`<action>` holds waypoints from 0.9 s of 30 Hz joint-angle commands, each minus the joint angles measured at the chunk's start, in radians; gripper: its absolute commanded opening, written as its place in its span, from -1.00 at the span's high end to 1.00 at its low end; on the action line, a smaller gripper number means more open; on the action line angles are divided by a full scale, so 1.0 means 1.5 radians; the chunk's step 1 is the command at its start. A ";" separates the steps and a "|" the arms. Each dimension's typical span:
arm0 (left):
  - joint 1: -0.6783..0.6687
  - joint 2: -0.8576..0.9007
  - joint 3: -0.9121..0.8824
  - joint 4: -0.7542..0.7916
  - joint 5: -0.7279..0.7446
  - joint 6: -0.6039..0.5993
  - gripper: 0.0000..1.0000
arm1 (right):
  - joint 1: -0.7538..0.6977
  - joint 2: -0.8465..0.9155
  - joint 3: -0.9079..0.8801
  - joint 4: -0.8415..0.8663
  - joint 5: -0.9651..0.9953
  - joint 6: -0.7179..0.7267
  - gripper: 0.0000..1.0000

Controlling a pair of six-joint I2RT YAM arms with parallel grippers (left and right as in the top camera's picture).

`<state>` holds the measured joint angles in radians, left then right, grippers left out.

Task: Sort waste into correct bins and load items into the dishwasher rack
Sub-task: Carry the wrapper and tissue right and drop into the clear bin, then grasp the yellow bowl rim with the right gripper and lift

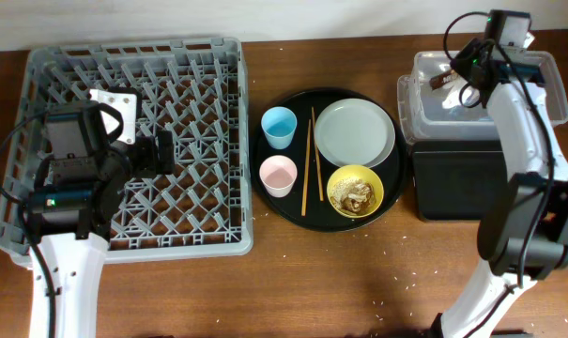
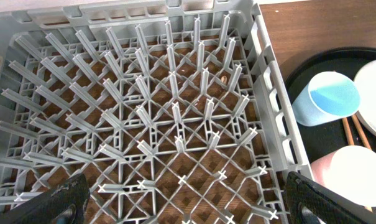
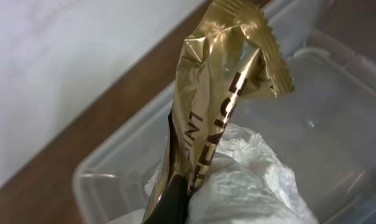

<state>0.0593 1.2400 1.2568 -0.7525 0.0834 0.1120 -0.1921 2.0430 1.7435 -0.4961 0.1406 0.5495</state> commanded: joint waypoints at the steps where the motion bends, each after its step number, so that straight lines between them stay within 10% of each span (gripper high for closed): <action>1: 0.002 0.003 0.008 0.002 0.012 -0.004 -0.99 | 0.001 0.014 -0.003 0.005 0.020 0.006 0.92; 4: 0.002 0.003 0.008 0.002 0.012 -0.004 -0.99 | 0.000 0.015 -0.003 0.010 0.020 0.006 0.75; 7: 0.002 0.003 0.008 0.002 0.012 -0.004 -0.99 | 0.001 0.013 -0.003 0.012 0.011 -0.005 -0.55; 9: 0.002 0.003 0.008 0.002 0.012 -0.004 -0.99 | 0.001 0.001 -0.003 0.009 -0.026 -0.073 -0.99; 18: 0.002 0.003 0.008 0.002 0.012 -0.004 -0.99 | 0.008 -0.218 -0.002 -0.231 -0.485 -0.262 -0.98; 27: 0.002 0.003 0.008 0.002 0.012 -0.004 -0.99 | 0.270 -0.206 -0.081 -0.424 -0.246 -0.304 -0.33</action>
<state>0.0593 1.2404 1.2568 -0.7525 0.0830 0.1120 0.1051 1.7111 1.6817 -1.1435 -0.4068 0.1059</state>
